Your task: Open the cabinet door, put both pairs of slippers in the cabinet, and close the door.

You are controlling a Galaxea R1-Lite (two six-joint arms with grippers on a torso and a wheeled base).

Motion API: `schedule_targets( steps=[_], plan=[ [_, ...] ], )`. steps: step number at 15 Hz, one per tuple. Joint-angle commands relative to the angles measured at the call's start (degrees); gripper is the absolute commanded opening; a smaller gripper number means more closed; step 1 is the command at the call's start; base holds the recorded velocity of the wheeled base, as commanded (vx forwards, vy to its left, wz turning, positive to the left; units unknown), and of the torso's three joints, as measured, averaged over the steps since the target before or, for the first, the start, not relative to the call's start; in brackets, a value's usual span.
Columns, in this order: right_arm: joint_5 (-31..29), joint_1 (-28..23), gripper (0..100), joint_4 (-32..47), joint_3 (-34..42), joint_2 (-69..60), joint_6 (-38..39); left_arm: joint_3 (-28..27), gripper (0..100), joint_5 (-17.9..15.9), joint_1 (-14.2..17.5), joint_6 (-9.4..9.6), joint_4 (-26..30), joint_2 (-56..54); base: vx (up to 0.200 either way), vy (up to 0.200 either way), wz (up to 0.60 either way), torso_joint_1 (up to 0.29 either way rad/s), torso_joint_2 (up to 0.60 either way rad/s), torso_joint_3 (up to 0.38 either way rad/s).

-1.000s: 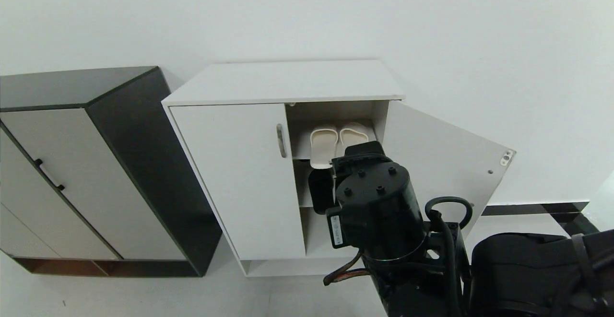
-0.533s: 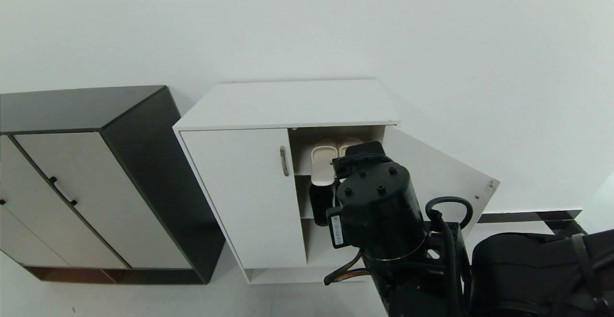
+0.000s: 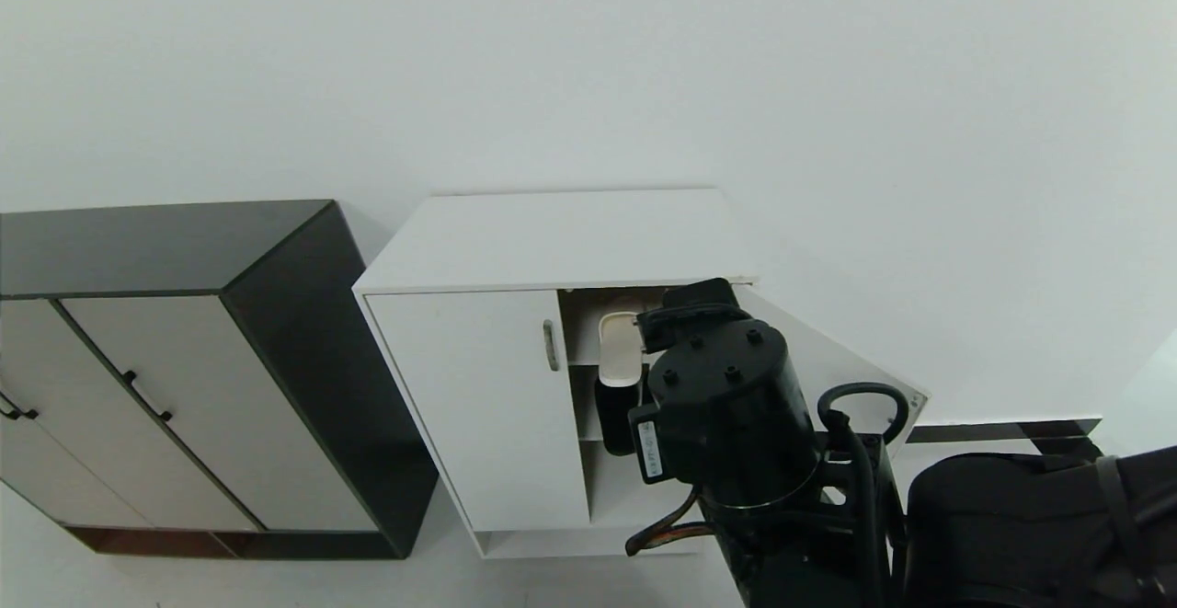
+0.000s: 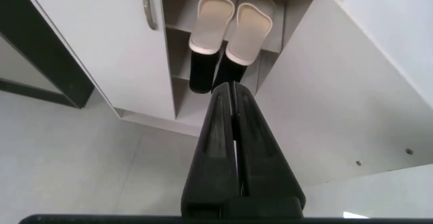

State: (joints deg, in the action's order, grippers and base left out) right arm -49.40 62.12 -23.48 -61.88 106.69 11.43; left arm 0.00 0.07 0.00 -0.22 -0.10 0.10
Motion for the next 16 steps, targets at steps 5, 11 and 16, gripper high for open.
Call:
schedule_targets(
  steps=[5, 11, 16],
  plan=[
    [0.0, 0.0, 0, 0.0, 0.4, 0.1, 0.0, 0.0, 0, 0.0, 0.0, 0.04, 0.0, 0.0, 0.000, 0.000, 0.00, 0.009, -0.02, -0.011],
    [0.0, 0.1, 0, 0.0, 0.4, 0.0, 0.0, 0.0, 0, 0.0, 0.0, 0.04, 0.0, 0.0, 0.000, 0.000, -0.10, 0.000, 0.00, 0.000],
    [0.0, -0.7, 0, 0.0, 0.4, -0.3, 0.0, 0.0, 0, 0.0, 0.0, 0.04, 0.0, 0.0, 0.000, 0.000, -0.60, 0.006, 0.00, 0.000]
  ],
)
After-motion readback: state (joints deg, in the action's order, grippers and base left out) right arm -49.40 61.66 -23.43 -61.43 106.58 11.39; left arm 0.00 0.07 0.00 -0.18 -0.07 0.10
